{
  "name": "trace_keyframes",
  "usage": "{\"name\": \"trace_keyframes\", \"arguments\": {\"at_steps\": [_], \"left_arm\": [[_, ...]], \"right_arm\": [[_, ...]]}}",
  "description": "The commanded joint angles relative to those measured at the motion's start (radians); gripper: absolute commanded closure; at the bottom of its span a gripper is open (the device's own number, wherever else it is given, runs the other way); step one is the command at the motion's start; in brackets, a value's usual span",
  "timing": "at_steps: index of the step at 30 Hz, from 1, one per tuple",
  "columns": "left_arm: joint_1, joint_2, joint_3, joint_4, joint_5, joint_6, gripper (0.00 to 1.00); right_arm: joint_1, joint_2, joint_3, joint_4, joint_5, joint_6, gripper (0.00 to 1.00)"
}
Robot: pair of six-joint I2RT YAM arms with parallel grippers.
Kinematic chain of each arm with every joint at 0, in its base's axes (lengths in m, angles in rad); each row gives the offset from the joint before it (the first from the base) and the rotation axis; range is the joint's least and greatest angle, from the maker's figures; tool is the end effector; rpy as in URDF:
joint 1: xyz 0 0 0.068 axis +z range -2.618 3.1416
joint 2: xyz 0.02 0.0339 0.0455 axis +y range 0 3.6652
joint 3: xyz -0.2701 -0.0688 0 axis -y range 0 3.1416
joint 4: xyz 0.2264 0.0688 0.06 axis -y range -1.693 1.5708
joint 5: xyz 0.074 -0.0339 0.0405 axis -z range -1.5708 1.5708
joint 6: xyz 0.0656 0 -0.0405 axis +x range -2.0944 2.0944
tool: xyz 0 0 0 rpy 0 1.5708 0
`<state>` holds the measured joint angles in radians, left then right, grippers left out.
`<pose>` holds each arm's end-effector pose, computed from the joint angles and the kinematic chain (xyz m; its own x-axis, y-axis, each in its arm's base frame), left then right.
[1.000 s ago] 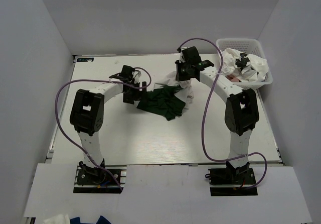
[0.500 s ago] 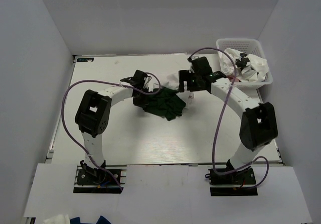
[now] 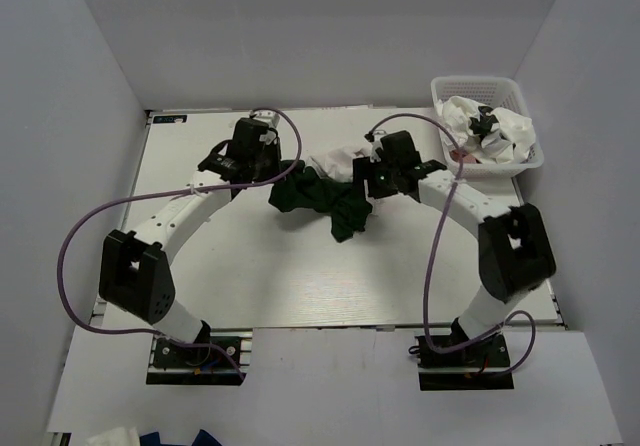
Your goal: Fold and stack the t-shirts
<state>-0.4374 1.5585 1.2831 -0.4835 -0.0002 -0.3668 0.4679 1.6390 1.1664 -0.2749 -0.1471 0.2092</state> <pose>0.3190 -0.1492 0.2837 -0.7337 -0.0528 -0.6774 0.1717 0.9502 -0.2601 0.3251 0.1751 0.2389 -0.7061 -0.1266 -0.6967 -0.4043 0.8799 0.2498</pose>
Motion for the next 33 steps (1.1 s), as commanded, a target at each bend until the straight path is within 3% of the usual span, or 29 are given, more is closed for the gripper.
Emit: {"name": "trace_keyframes", "arguments": {"at_steps": [1,3,4,5,6,11,14,17,19,20,21,23,25,33], "left_arm": [[-0.003,-0.038,-0.016,0.017,-0.042,-0.017,1.00],[-0.003,-0.047,0.007,0.003,-0.063,-0.017,1.00],[0.006,-0.060,0.036,-0.013,-0.085,-0.008,1.00],[0.006,-0.060,0.050,-0.023,-0.099,-0.008,1.00],[0.006,-0.077,0.064,-0.023,-0.110,0.003,1.00],[0.006,-0.143,0.142,-0.043,-0.188,0.037,1.00],[0.006,-0.204,0.183,-0.053,-0.225,0.046,1.00],[0.006,-0.285,0.219,-0.052,-0.236,0.069,1.00],[-0.003,-0.323,0.228,-0.043,-0.200,0.069,1.00],[-0.003,-0.346,0.228,-0.030,-0.178,0.069,1.00],[-0.003,-0.347,0.242,-0.030,-0.160,0.059,1.00],[-0.003,-0.356,0.263,-0.030,-0.107,0.058,1.00],[-0.003,-0.345,0.297,-0.043,-0.086,0.058,1.00],[-0.003,-0.336,0.328,-0.109,-0.107,0.039,1.00]], "right_arm": [[0.008,0.155,0.105,0.095,-0.033,0.022,0.39],[0.015,0.183,0.174,0.059,0.018,0.013,0.61],[0.021,0.167,0.197,0.033,0.100,0.006,0.81],[0.024,0.150,0.193,0.036,0.131,-0.013,0.95],[0.028,0.133,0.185,0.049,0.176,-0.019,1.00],[0.026,-0.147,0.101,0.065,0.371,-0.048,1.00],[0.028,-0.226,0.098,0.013,0.424,-0.070,1.00],[0.025,-0.378,0.118,-0.023,0.435,-0.109,1.00],[0.025,-0.378,0.151,-0.073,0.385,-0.116,1.00],[0.031,-0.360,0.163,-0.131,0.380,-0.108,0.89],[0.035,-0.340,0.168,-0.151,0.315,-0.108,0.56],[0.057,-0.272,0.144,-0.172,0.198,-0.106,0.15],[0.080,-0.236,0.064,-0.120,0.096,-0.126,0.10],[0.204,-0.006,0.030,0.040,0.084,-0.269,0.10]]}}
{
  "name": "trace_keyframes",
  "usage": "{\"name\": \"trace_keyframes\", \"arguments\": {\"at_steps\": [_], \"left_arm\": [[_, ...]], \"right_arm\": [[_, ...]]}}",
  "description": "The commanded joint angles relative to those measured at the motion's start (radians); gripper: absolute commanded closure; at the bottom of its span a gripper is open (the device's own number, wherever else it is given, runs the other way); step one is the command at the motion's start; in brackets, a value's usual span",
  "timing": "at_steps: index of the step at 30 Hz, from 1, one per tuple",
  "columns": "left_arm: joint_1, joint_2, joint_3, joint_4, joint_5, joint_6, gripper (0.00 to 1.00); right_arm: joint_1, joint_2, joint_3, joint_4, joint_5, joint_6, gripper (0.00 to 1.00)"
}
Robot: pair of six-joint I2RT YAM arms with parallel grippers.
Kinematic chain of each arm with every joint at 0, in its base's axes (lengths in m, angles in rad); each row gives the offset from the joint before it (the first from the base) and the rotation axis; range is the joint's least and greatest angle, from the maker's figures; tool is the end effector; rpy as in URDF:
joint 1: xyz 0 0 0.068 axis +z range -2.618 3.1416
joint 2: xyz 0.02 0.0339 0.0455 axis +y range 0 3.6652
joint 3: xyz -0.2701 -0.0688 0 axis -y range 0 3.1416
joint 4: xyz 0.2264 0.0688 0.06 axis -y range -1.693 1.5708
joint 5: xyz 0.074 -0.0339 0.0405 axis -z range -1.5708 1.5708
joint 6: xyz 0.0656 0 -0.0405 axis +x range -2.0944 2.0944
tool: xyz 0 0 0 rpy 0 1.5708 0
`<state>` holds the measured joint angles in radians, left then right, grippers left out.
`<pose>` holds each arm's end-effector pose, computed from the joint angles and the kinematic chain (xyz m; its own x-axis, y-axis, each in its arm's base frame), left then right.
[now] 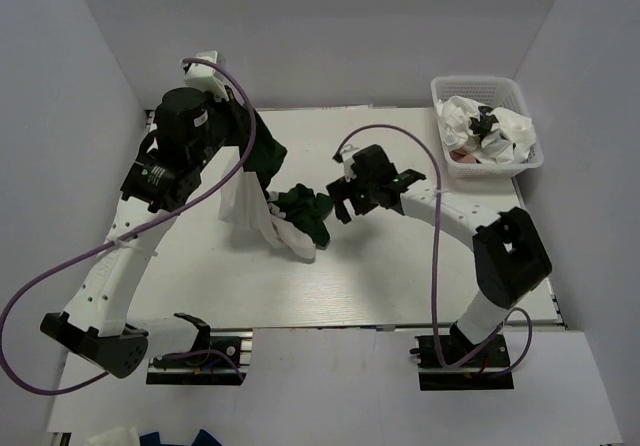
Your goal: Fold and stack the t-shirts
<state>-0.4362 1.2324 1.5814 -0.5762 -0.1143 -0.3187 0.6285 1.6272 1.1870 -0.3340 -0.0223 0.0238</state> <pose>0.2372 -0.1023 0.4707 -0.2938 -0.2065 -0.9333 0.2390 0.9295 -0.2809 0.2947 0.2160 0.2434 -0.5797 -0.3919 -0.7144 -0.5871 0.8089 0.0326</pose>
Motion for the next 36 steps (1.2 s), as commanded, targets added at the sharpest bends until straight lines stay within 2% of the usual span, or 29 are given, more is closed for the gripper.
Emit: {"name": "trace_keyframes", "arguments": {"at_steps": [1,6,9,12,13,14,15,16,19,20,21,22,24,25,27,30,33,36], "left_arm": [[-0.004,-0.010,0.029,-0.016,0.007,-0.010,1.00],[-0.004,-0.019,0.019,-0.034,-0.002,-0.029,1.00],[-0.004,-0.040,0.009,-0.056,-0.027,-0.042,1.00],[-0.004,-0.053,0.000,-0.056,-0.048,-0.051,1.00],[-0.004,-0.068,-0.009,-0.056,-0.060,-0.060,1.00],[-0.004,-0.077,-0.009,-0.056,-0.073,-0.060,1.00],[-0.004,-0.077,0.002,-0.065,-0.091,-0.060,1.00],[-0.004,-0.077,0.012,-0.077,-0.108,-0.050,1.00],[-0.004,-0.077,0.074,-0.091,-0.171,-0.036,1.00],[-0.004,-0.077,0.109,-0.091,-0.206,-0.022,1.00],[-0.004,-0.077,0.132,-0.091,-0.226,-0.013,1.00],[-0.004,-0.077,0.191,-0.102,-0.254,-0.013,1.00],[-0.004,-0.077,0.257,-0.126,-0.352,-0.032,1.00],[-0.004,-0.065,0.319,-0.155,-0.378,-0.033,1.00],[-0.004,-0.065,0.362,-0.168,-0.445,-0.045,1.00],[-0.004,-0.106,0.403,-0.139,-0.455,-0.050,1.00],[-0.004,-0.151,0.452,-0.114,-0.467,-0.049,1.00],[0.008,-0.195,0.496,-0.114,-0.467,-0.040,1.00]], "right_arm": [[0.054,0.026,0.025,0.121,-0.016,-0.103,0.10],[0.082,0.275,0.189,0.141,0.061,-0.045,0.10],[0.088,0.322,0.204,0.193,0.041,0.053,0.10],[0.097,0.396,0.269,0.150,0.091,0.126,0.10],[0.093,0.420,0.275,0.144,0.085,0.140,0.14],[0.096,0.430,0.278,0.132,0.082,0.154,0.23],[0.094,0.436,0.293,0.101,0.076,0.159,0.64],[0.094,0.403,0.290,0.087,0.093,0.175,1.00],[0.094,0.317,0.212,0.150,0.190,0.147,1.00],[0.086,0.201,0.194,0.157,0.224,0.142,1.00],[0.080,0.163,0.200,0.132,0.260,0.134,1.00],[0.080,0.049,0.206,0.118,0.401,0.102,1.00],[0.079,-0.027,0.224,0.105,0.484,0.070,1.00],[0.076,-0.106,0.223,0.108,0.578,0.035,1.00],[0.073,-0.238,0.227,0.118,0.636,-0.048,1.00],[0.074,-0.380,0.250,0.125,0.790,-0.112,1.00],[0.077,-0.522,0.292,0.151,0.851,-0.159,1.00],[0.080,-0.667,0.322,0.181,0.793,-0.170,1.00]]}}
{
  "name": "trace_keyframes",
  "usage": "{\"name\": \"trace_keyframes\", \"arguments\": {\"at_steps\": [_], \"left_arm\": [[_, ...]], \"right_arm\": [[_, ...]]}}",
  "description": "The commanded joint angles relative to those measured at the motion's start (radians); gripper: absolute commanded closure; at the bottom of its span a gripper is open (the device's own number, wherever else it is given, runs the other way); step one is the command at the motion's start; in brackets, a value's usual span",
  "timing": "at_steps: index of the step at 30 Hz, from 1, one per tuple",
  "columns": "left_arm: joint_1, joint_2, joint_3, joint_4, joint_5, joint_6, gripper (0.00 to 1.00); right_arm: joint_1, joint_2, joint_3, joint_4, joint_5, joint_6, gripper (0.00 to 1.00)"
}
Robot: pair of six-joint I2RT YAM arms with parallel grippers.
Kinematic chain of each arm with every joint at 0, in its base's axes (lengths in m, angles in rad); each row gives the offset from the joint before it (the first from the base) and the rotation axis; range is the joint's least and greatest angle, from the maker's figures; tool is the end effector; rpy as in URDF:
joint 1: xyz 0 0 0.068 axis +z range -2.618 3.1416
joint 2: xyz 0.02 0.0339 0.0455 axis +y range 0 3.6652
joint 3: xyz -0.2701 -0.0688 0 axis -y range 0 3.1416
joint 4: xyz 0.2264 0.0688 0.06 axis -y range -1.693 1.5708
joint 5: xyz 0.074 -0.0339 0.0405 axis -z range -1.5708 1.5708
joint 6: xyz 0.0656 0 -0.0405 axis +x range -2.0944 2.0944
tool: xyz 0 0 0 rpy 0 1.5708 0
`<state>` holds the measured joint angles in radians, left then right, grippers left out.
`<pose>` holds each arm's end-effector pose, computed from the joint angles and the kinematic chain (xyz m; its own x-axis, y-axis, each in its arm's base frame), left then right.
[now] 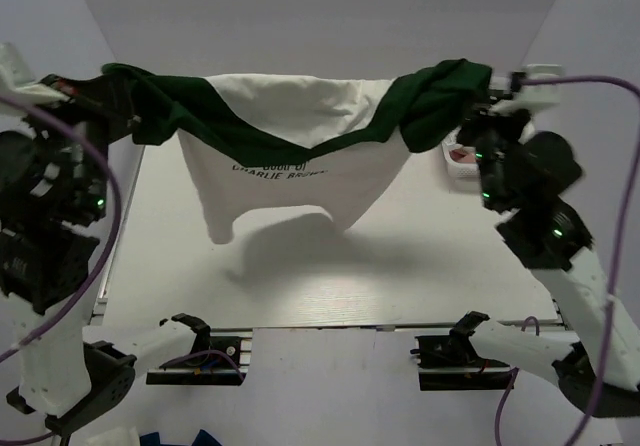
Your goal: Fold and stack the t-shirts
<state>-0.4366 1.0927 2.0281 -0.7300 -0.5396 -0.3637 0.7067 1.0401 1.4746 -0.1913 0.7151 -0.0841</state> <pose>0.1133 -0.0157 0.5977 0.2058 -0.4328 -0.8777 -0.0212 0.8947 -0.4462 0.1673 0.0863 0.5259 0.1830 0.0729 -0.9804 0.0091 0.9971 0.0758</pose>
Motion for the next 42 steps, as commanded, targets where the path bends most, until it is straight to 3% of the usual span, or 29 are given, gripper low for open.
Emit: {"name": "trace_keyframes", "arguments": {"at_steps": [1,4,8,11,12,16,19,20,22,25,27,28,29,30,31,34,38,42], "left_arm": [[0.009,-0.072,0.049,0.050,-0.001,0.005,1.00],[0.009,-0.097,0.060,0.113,0.119,0.015,1.00],[0.009,-0.097,0.109,0.153,0.199,0.025,1.00],[0.009,-0.061,0.109,0.162,0.149,0.025,1.00],[0.009,-0.019,0.109,0.140,0.104,0.008,1.00],[-0.004,0.099,0.080,0.040,0.006,-0.049,1.00],[0.018,0.180,-0.040,-0.051,-0.108,-0.124,1.00],[0.018,0.249,-0.114,-0.077,-0.135,-0.173,1.00],[0.042,0.332,-0.190,-0.155,-0.135,-0.220,0.98],[0.114,0.547,-0.296,-0.231,0.035,-0.264,0.82],[0.145,0.689,-0.299,-0.284,0.125,-0.274,0.73],[0.154,0.714,-0.287,-0.317,0.135,-0.285,0.65],[0.163,0.714,-0.276,-0.318,0.135,-0.285,0.44],[0.164,0.714,-0.276,-0.292,0.167,-0.285,0.31],[0.164,0.666,-0.295,-0.254,0.193,-0.240,0.01],[0.164,0.566,-0.400,-0.106,0.268,-0.201,0.00],[0.154,0.446,-0.504,-0.092,0.328,-0.228,0.00],[0.141,0.331,-0.678,-0.157,0.395,-0.305,0.00]], "right_arm": [[0.000,-0.130,0.050,0.036,0.019,-0.062,1.00],[-0.003,-0.195,0.130,0.013,-0.152,-0.059,1.00],[-0.001,-0.212,0.207,0.013,-0.195,-0.075,1.00],[-0.001,-0.198,0.199,0.042,-0.132,-0.111,1.00],[0.000,-0.174,0.193,0.052,-0.030,-0.118,1.00],[-0.009,0.013,0.173,-0.032,0.157,-0.074,1.00],[-0.038,0.092,0.093,-0.120,0.201,0.003,1.00],[-0.050,0.165,0.014,-0.141,0.179,0.105,1.00],[-0.117,0.230,-0.051,-0.206,0.027,0.215,1.00],[-0.192,0.339,-0.233,-0.220,-0.099,0.366,1.00],[-0.205,0.405,-0.289,-0.265,-0.216,0.395,0.73],[-0.210,0.416,-0.293,-0.295,-0.235,0.392,0.32],[-0.211,0.420,-0.295,-0.304,-0.262,0.382,0.12],[-0.208,0.420,-0.307,-0.307,-0.270,0.367,0.10],[-0.207,0.410,-0.309,-0.309,-0.282,0.347,0.10],[-0.193,0.373,-0.309,-0.255,-0.409,0.270,0.10],[-0.141,0.377,-0.310,-0.125,-0.598,0.163,0.10],[-0.040,0.571,-0.202,-0.201,-0.655,0.020,0.10]]}}
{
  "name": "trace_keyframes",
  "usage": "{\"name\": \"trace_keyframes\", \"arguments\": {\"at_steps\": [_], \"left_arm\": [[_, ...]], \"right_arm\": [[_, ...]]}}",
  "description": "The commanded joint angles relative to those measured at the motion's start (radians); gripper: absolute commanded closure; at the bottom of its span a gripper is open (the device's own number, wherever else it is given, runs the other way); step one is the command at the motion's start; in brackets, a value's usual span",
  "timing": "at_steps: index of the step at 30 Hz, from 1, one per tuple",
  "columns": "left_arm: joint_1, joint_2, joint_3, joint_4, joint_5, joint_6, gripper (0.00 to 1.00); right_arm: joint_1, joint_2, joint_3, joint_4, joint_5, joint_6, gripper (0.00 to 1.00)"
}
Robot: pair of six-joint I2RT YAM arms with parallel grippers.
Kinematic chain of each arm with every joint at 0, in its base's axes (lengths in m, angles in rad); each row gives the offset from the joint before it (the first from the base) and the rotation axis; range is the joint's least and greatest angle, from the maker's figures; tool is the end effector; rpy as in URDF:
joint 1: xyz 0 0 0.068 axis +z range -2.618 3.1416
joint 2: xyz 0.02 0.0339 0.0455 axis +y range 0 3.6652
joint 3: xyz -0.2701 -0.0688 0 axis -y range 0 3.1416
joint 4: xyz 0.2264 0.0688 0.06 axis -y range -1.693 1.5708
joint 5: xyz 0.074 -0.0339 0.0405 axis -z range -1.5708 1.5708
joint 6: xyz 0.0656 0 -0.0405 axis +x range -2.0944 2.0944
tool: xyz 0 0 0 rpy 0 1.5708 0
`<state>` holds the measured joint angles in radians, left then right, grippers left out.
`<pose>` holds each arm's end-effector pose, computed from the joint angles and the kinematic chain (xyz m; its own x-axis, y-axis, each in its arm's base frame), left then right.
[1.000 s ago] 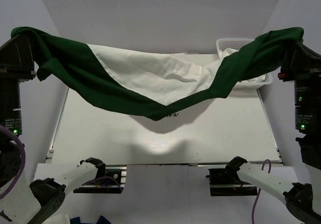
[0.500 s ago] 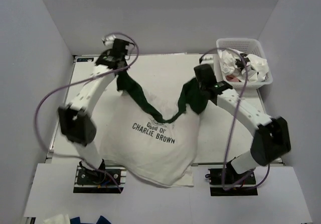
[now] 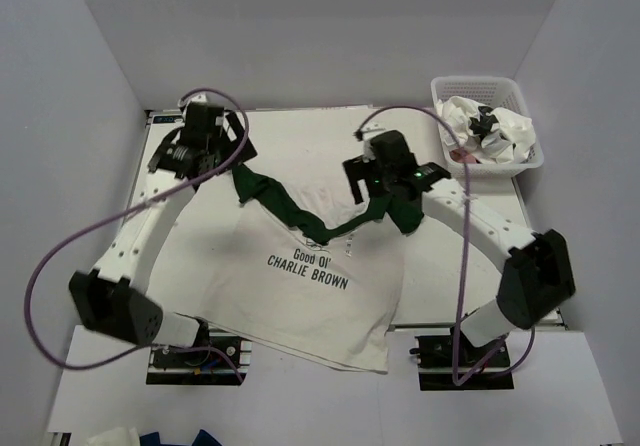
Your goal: Fold and stack the t-shirts
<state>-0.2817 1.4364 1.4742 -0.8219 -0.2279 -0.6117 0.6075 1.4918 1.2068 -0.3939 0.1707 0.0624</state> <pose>0.2975 -0.0707 0.3523 -0.6226 -0.4022 -0.6713 -0.2937 0.9152 -0.2760 0.2861 0.1853 0.2896 -0.5429 -0.3026 -0.7834 -0.4209 0.9052 -0.0579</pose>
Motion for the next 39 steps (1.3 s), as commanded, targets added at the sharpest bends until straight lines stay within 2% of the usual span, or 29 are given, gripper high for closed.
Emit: {"name": "trace_keyframes", "arguments": {"at_steps": [1,7,12,14,18,21,22,24,27,28,31,32,34,35,36,37,39], "left_arm": [[-0.014,-0.074,-0.206,-0.065,0.137,-0.069,0.00],[-0.014,-0.275,-0.564,0.036,0.358,-0.155,0.00],[-0.024,-0.311,-0.719,0.056,0.407,-0.174,0.00],[-0.024,-0.298,-0.730,0.056,0.407,-0.174,0.00],[-0.024,-0.242,-0.741,0.056,0.385,-0.151,0.00],[-0.024,-0.157,-0.741,0.046,0.372,-0.126,0.00],[-0.024,-0.134,-0.741,0.037,0.357,-0.126,0.00],[-0.013,-0.064,-0.741,0.036,0.338,-0.117,0.00],[-0.002,0.016,-0.730,0.017,0.300,-0.105,0.00],[-0.014,0.066,-0.721,0.004,0.289,-0.105,0.00],[-0.014,0.146,-0.698,-0.010,0.266,-0.105,0.00],[-0.005,0.159,-0.698,-0.023,0.240,-0.105,0.00],[-0.005,0.182,-0.674,-0.036,0.219,-0.105,0.00],[-0.005,0.193,-0.664,-0.060,0.188,-0.105,0.00],[-0.005,0.215,-0.652,-0.071,0.173,-0.105,0.00],[-0.005,0.226,-0.622,-0.083,0.142,-0.105,0.00],[-0.005,0.245,-0.585,-0.103,0.116,-0.105,0.00]], "right_arm": [[0.090,0.137,0.095,-0.006,-0.109,-0.133,0.10],[0.201,0.274,0.126,0.050,-0.160,-0.161,0.10],[0.241,0.399,0.178,0.082,-0.103,-0.096,0.10],[0.239,0.453,0.206,0.079,-0.048,-0.070,0.11],[0.238,0.528,0.258,0.055,-0.007,-0.069,0.25],[0.230,0.559,0.289,0.040,0.024,-0.033,0.50],[0.232,0.561,0.290,0.040,0.051,-0.015,0.70],[0.222,0.556,0.321,0.032,0.097,0.011,0.81],[0.193,0.542,0.399,0.000,0.168,0.059,0.89],[0.186,0.542,0.422,-0.038,0.180,0.091,0.98],[0.123,0.587,0.563,-0.130,0.193,0.105,1.00],[0.107,0.605,0.667,-0.149,0.202,0.100,1.00],[0.048,0.671,0.733,-0.183,0.214,0.105,1.00],[0.031,0.691,0.829,-0.200,0.226,0.103,1.00],[-0.029,0.761,0.868,-0.213,0.248,0.105,1.00],[-0.047,0.791,0.995,-0.221,0.257,0.106,1.00],[-0.139,0.876,1.089,-0.253,0.311,0.119,1.00]]}}
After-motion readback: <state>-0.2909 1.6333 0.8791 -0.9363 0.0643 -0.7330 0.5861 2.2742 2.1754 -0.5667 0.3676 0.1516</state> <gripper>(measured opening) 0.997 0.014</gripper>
